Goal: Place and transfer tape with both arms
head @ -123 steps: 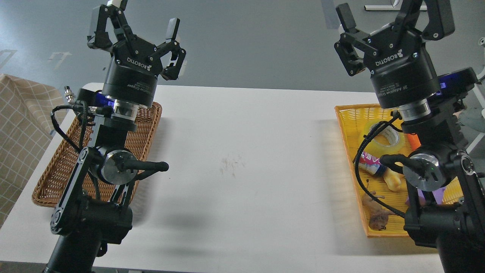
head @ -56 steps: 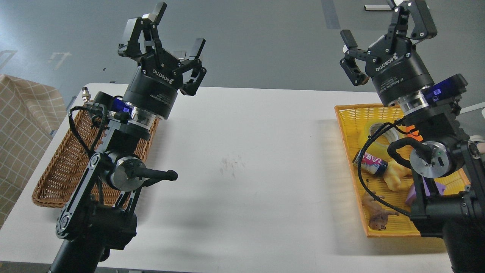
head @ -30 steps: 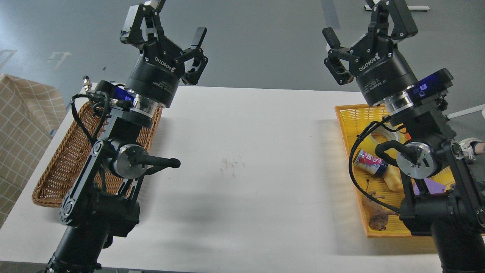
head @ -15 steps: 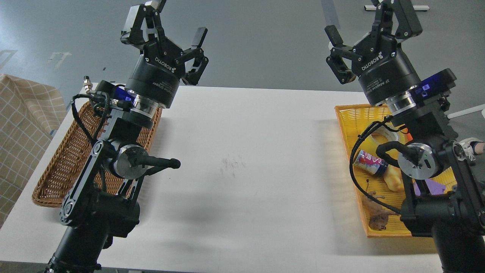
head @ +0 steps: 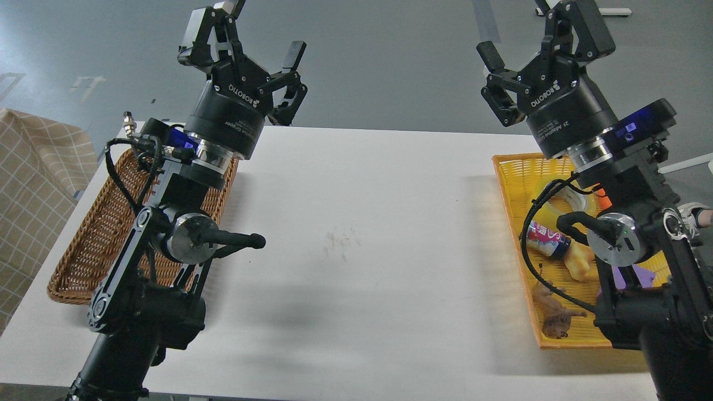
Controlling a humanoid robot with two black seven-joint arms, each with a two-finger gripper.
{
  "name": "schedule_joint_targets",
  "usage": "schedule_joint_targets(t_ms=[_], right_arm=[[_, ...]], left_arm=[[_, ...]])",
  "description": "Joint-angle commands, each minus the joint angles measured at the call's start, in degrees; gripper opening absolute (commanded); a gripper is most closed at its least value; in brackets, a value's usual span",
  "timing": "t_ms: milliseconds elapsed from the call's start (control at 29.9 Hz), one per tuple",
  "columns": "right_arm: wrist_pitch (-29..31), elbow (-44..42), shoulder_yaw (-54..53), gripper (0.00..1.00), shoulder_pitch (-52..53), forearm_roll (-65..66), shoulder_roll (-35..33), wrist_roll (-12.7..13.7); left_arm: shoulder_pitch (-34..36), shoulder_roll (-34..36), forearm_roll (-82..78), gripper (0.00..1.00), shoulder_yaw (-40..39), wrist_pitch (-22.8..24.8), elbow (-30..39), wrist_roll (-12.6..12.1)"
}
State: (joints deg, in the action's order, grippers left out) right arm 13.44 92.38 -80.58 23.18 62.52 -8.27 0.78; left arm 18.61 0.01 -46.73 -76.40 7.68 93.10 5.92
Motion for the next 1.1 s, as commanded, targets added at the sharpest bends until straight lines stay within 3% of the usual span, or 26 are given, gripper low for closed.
schedule_joint_targets(t_ms=[0, 201, 334, 401, 502, 669, 802, 903, 1070], right_arm=[[0.0, 0.0, 0.1, 1.00, 0.3, 10.2, -5.1, 0.0], [0.9, 0.7, -0.1, 1.00, -0.3, 14.7, -10.9, 0.0], [2.4, 7.0, -7.3, 1.00, -3.1, 14.2, -12.6, -0.1], [7.1, 6.2, -17.3, 1.00, -5.9, 8.8, -13.2, -0.1], [13.3, 2.7, -19.7, 1.00, -6.7, 3.8, -13.5, -0.1], [14.2, 0.2, -19.3, 0.99, -8.2, 4.3, -13.9, 0.1], [14.1, 0.1, -18.6, 0.99, -8.9, 14.7, -19.7, 0.6], [14.0, -0.2, -17.9, 0.99, -8.9, 21.5, -20.1, 0.7], [14.1, -2.1, -12.7, 0.99, -8.3, 44.8, -20.2, 0.8]], left_arm=[[0.6, 0.0, 0.0, 0.98, 0.5, 0.1, -0.2, -1.1], [0.1, 0.0, -0.3, 0.98, 0.3, 0.1, -0.7, -1.7], [0.6, 0.0, -0.2, 0.98, 0.2, 0.6, -0.5, -1.7], [0.8, 0.0, -0.1, 0.98, 0.1, 0.8, -0.5, -1.7], [0.8, 0.8, -0.1, 0.98, 0.0, 1.0, -0.4, -1.6], [0.8, 0.6, -0.1, 0.98, 0.0, 1.2, -0.3, -1.6], [0.6, 0.6, -0.2, 0.98, 0.0, 1.1, -0.2, -1.6], [0.5, 0.6, -0.2, 0.98, 0.0, 1.0, -0.2, -1.6], [0.3, 0.5, -0.2, 0.98, 0.0, 0.9, 0.0, -1.6]])
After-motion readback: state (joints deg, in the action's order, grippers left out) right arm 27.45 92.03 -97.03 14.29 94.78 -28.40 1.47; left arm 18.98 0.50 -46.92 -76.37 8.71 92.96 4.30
